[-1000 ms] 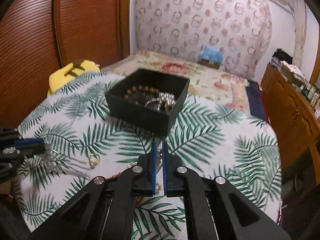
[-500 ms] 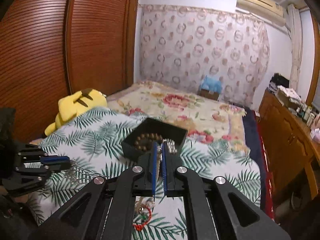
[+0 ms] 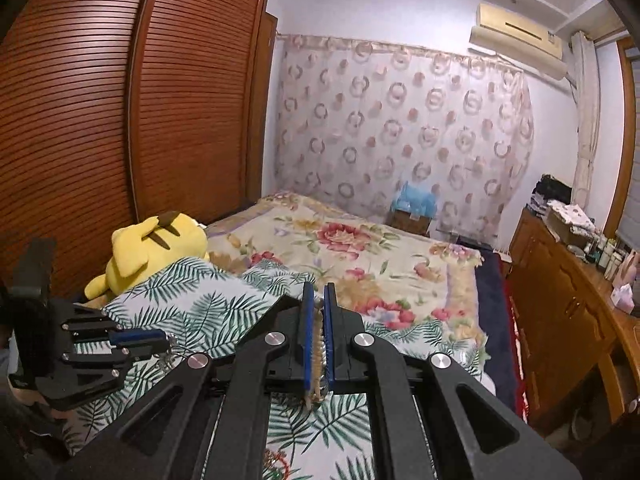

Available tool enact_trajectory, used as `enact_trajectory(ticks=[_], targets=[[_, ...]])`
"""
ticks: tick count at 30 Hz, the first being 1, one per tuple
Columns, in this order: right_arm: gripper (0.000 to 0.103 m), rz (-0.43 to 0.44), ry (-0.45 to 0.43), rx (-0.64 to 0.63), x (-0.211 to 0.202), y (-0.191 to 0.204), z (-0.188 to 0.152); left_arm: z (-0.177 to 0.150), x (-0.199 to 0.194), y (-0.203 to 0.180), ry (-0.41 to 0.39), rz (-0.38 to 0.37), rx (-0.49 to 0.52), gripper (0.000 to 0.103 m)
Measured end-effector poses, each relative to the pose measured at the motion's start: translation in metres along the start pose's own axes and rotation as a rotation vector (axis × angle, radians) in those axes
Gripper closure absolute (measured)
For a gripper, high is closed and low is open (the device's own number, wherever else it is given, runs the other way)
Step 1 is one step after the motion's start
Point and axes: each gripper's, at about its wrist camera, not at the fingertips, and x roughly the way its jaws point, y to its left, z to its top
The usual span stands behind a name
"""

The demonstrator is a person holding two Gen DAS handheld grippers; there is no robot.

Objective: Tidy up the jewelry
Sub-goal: 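Lower hair ornament into black box with left tool while right tool lowers pearls in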

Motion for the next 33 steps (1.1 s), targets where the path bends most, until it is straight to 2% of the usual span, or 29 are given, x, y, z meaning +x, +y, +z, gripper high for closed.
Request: enact_trajectory(ticks=[17, 21, 30, 31, 33], targets=[[0.097, 0.035, -0.064, 0.003, 0.027, -0.018, 0.035, 0.033, 0.043, 0.008, 0.004, -0.006, -0.004, 0.097], [0.097, 0.063, -0.02, 0.017, 0.048, -0.022, 0.021, 0.037, 0.054, 0.011, 0.013, -0.006, -0.012, 0.097], [0.096, 0.1, 0.174, 0.038, 0.117, -0.02, -0.04, 0.049, 0.084, 0.01, 0.041, -0.011, -0.008, 0.097], [0.094, 0.101, 0.184, 0.042, 0.121, -0.02, -0.044, 0.049, 0.086, 0.011, 0.043, -0.012, -0.009, 0.097], [0.084, 0.102, 0.197, 0.06, 0.128, -0.025, -0.052, 0.052, 0.093, 0.01, 0.05, -0.015, -0.009, 0.097]])
